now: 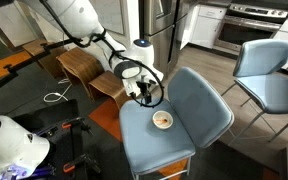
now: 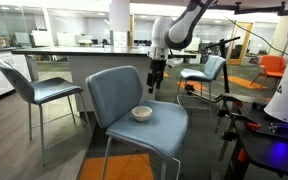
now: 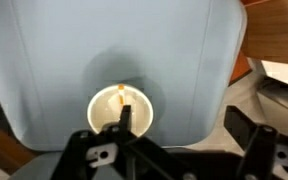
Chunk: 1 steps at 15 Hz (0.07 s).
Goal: Put the marker in the white bowl
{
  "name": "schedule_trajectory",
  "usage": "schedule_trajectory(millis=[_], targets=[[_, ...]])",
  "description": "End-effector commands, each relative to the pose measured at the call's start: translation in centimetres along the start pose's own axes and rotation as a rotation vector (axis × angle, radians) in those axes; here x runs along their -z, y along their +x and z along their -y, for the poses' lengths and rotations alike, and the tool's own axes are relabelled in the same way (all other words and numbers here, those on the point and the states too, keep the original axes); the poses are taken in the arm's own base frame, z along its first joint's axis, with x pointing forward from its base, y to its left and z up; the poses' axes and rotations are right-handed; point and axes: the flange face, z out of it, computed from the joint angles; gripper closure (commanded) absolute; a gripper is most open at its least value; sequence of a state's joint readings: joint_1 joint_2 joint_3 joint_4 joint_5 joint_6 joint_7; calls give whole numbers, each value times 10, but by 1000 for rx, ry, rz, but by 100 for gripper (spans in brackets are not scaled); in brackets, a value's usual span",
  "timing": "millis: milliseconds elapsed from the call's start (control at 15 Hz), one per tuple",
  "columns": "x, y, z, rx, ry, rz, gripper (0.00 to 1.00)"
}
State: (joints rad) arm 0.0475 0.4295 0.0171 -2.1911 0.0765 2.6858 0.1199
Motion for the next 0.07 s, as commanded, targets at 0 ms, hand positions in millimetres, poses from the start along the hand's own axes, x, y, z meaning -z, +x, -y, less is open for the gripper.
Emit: schedule_trajectory(millis=[0], targets=[[24, -25, -3, -43, -55, -9, 0]])
